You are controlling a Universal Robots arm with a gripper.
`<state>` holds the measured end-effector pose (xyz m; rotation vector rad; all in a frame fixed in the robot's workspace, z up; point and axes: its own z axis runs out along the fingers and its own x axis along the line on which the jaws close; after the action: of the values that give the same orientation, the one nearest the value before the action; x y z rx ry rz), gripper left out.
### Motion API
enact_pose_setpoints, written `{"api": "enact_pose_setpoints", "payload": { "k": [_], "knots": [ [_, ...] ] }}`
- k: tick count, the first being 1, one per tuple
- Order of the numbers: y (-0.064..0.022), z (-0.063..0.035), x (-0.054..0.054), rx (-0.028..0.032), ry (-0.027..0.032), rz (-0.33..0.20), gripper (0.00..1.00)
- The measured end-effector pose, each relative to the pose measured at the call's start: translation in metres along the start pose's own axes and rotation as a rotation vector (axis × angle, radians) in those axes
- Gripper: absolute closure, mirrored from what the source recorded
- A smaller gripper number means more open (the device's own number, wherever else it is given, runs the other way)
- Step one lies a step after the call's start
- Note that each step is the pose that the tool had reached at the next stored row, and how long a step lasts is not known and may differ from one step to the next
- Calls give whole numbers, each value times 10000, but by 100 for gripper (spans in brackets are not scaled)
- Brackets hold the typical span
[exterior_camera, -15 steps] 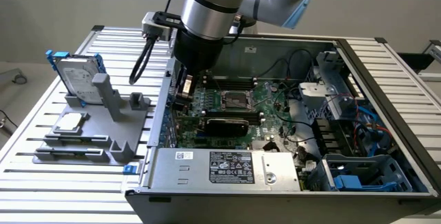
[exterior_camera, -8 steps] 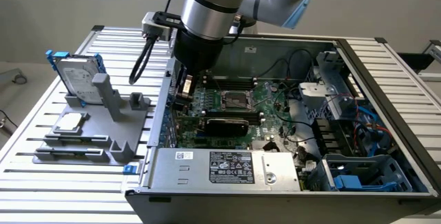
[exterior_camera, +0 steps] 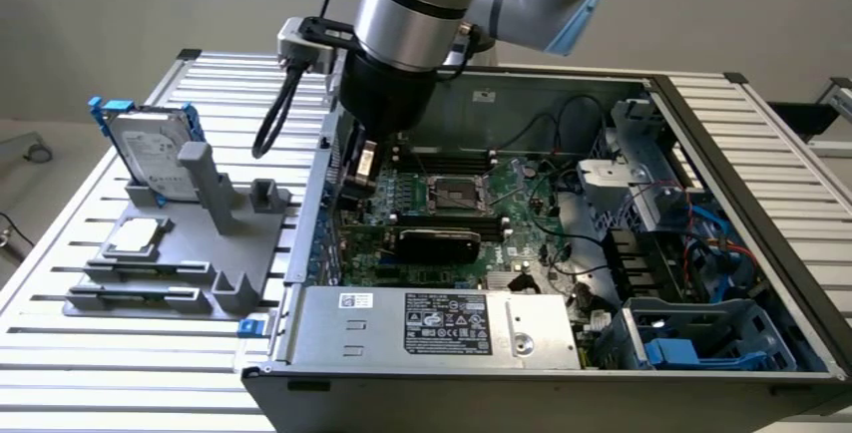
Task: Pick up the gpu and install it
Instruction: 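Press down on the gpu until it lock into place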
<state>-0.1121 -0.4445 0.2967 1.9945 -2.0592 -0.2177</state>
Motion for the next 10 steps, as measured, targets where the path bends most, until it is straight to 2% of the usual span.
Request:
{"api": "enact_pose_setpoints", "payload": {
  "k": [2,3,4,5,6,7,10],
  "knots": [
    [-21,-9,0,16,3,1,89],
    [-33,-13,0,43,3,4,89],
    [-46,-17,-1,96,-1,8,89],
    [-58,-21,-1,179,-4,15,89],
    [-67,-24,-1,303,-9,26,89],
    [-78,-27,-1,466,-16,38,89],
    [-106,-35,-2,1008,-40,75,89]
  ]
}}
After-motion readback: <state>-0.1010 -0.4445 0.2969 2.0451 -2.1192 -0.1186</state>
